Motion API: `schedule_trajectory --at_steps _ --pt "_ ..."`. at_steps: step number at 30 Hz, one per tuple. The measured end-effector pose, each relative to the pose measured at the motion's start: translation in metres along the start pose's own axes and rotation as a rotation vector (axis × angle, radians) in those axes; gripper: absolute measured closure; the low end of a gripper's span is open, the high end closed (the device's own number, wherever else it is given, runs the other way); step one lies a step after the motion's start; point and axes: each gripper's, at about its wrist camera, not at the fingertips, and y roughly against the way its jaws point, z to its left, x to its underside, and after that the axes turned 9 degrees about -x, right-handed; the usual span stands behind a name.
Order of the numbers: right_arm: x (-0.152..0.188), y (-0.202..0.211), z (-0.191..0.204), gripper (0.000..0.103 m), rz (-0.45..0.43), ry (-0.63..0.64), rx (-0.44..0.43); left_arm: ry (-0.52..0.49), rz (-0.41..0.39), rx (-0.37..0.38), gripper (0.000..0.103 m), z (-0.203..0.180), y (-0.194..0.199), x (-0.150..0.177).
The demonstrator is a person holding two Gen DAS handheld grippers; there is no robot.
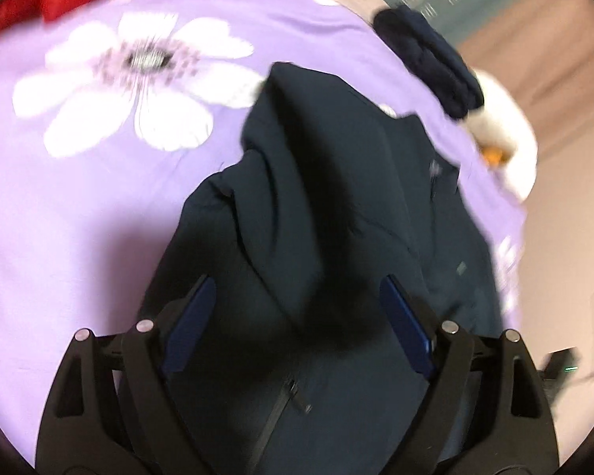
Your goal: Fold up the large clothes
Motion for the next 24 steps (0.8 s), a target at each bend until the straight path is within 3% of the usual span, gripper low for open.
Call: schedule_trajectory --at_steps 4,6,7,8,9,10,14,17,20,22,24 --pt "-0.026 -0.041 -0.013 0.016 0.049 -0.053 0.035 0.218 0.037 0.101 0.018 0.022 -0.031 -0.012" --pt "-0.03 -0.052 -0.018 0.039 0.068 -0.084 -0.002 0.298 0.016 0.146 0.019 0.028 -0.038 -0.018" --pt "-0.031 -0.055 -0.016 0.049 0.078 -0.071 -0.014 0.338 0.0 0.159 0.027 0.03 -0.041 -0.022" --pt "-0.033 -0.057 -0.014 0.068 0.083 -0.056 -0.003 0.359 -0.003 0.166 0.037 0.031 -0.045 -0.026" --pt "-0.034 -0.056 -0.014 0.086 0.088 -0.046 0.002 0.376 -0.001 0.171 0.056 0.031 -0.049 -0.031" --pt "-0.035 -0.054 -0.014 0.091 0.086 -0.046 0.001 0.394 0.002 0.171 0.059 0.031 -0.053 -0.035" --pt "-0.047 -0.018 -0.018 0.1 -0.045 -0.082 -0.011 0.451 -0.023 0.177 0.062 0.034 -0.058 -0.045" --pt "-0.044 0.019 -0.03 0.1 -0.164 -0.122 0.043 0.467 -0.016 0.216 0.062 0.037 -0.061 -0.047" --pt "-0.028 0.027 -0.044 0.103 -0.139 -0.095 0.195 0.442 -0.015 0.183 0.061 0.044 -0.057 -0.047" --pt "-0.023 0.02 -0.053 0.103 -0.07 -0.098 0.201 0.445 -0.007 0.179 0.06 0.047 -0.06 -0.047" --pt "-0.023 0.025 -0.053 0.102 -0.078 -0.098 0.185 0.432 0.004 0.163 0.058 0.047 -0.057 -0.047"
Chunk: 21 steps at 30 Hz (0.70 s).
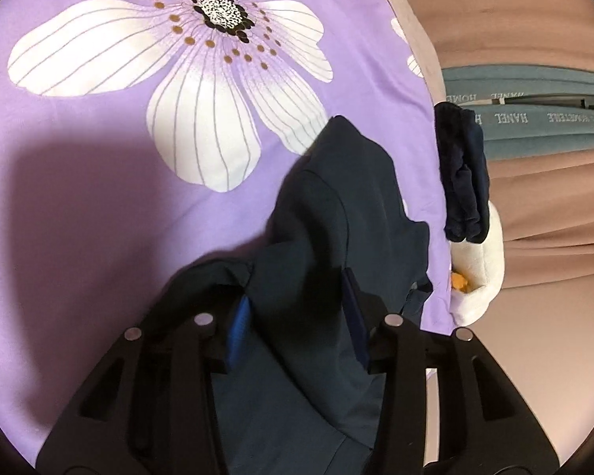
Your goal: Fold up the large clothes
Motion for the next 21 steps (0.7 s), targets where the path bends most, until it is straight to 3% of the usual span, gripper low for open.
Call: schedule_trajectory --at_steps 2,4,6,9,13,15,18,21 --pt "-0.005 0.015 0.004 0.1 -0.05 -0.012 -0.057 -0.067 -0.001 -0.048 0.049 -0.004 0.01 0.002" --pt "-0.01 0.026 0.009 0.087 -0.07 -0.003 -0.105 -0.163 -0.037 -0.109 0.038 -0.011 0.026 0.005" --pt "-0.014 0.026 0.021 0.055 -0.071 0.027 -0.125 -0.254 -0.1 -0.178 0.035 -0.017 0.045 0.006" --pt "-0.015 0.015 0.026 0.052 -0.035 0.037 -0.133 -0.372 -0.151 -0.228 0.035 -0.035 0.06 0.012" --pt "-0.01 -0.016 0.028 0.052 0.052 0.003 -0.14 -0.623 -0.189 -0.296 0.035 -0.083 0.057 0.037" --pt "-0.005 -0.028 0.037 0.092 0.103 0.04 -0.131 -0.715 -0.161 -0.304 0.036 -0.1 0.044 0.05" --pt "0.006 -0.022 0.05 0.1 0.118 0.142 -0.087 -0.783 -0.127 -0.35 0.039 -0.106 0.014 0.061" --pt "0.017 -0.026 0.043 0.1 0.171 0.197 -0.011 -0.771 -0.083 -0.445 0.046 -0.087 -0.016 0.06"
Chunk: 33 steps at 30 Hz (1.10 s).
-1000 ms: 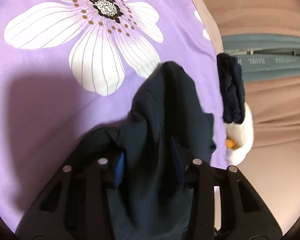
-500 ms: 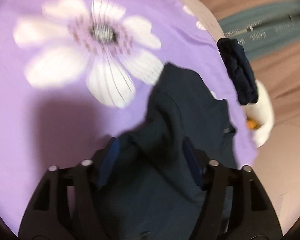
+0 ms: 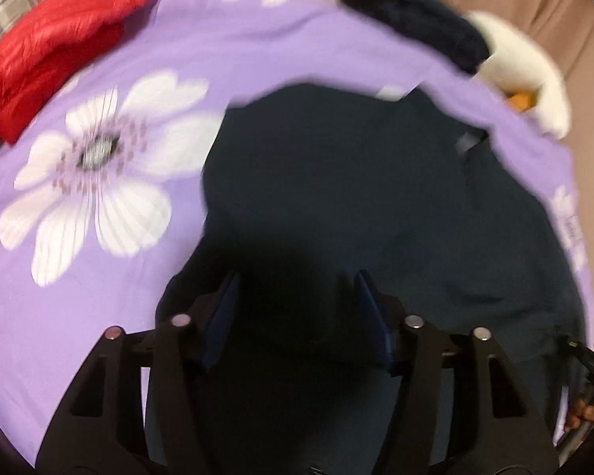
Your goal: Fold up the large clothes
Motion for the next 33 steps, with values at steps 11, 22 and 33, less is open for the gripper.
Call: schedule_trajectory --at_steps 11,22,33 --pt "-0.011 0.037 0.025 0.079 -0.172 0.058 0.031 -0.07 -0.062 -0.004 0.032 0.003 0.032 0.012" --pt "-0.013 -0.072 0.121 0.068 0.024 0.381 0.061 -0.241 -0.085 -0.08 0.022 -0.077 0.014 0.031" --pt "0.0 -0.054 0.064 0.068 0.03 0.315 0.146 -0.277 -0.089 -0.109 0.02 -0.079 0.004 0.043"
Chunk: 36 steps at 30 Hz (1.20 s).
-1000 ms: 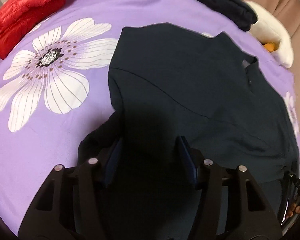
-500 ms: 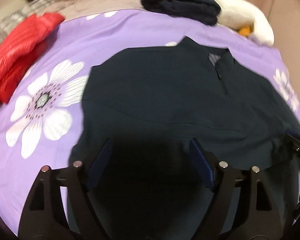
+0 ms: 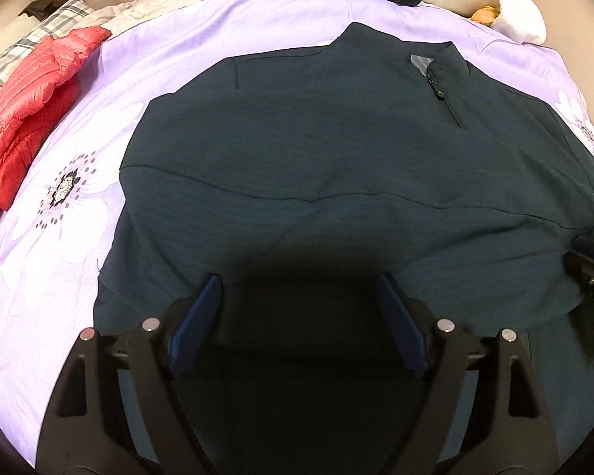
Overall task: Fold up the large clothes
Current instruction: 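Open both tools and release the jacket, sleeve lying across the chest, then grasp the other sleeve cuff with the right tool and lift it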
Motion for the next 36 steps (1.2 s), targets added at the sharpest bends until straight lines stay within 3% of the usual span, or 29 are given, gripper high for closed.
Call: schedule_trajectory --at_steps 5,8,10,14,24,31,36 --pt "0.009 0.019 -0.013 0.068 -0.032 -0.087 -0.055 0.021 0.003 -0.006 0.02 0.004 0.007 0.003" --pt "0.017 0.043 -0.013 0.054 -0.093 -0.162 -0.148 0.034 -0.017 0.024 0.019 0.006 0.028 0.008" --pt "0.027 0.061 -0.011 0.052 -0.125 -0.183 -0.179 0.038 -0.04 0.03 0.01 0.007 0.044 0.013" --pt "0.053 0.096 -0.003 0.041 -0.164 -0.183 -0.149 0.053 -0.077 0.05 0.003 0.006 0.086 0.025" --pt "0.107 0.154 0.018 0.013 -0.199 -0.202 -0.135 0.032 -0.113 0.039 0.002 -0.002 0.168 0.068" --pt "0.133 0.169 0.037 0.012 -0.178 -0.188 -0.133 0.0 -0.135 0.018 0.002 -0.007 0.207 0.103" --pt "0.147 0.179 0.029 0.012 -0.188 -0.256 -0.169 0.01 -0.122 0.051 0.002 -0.007 0.222 0.126"
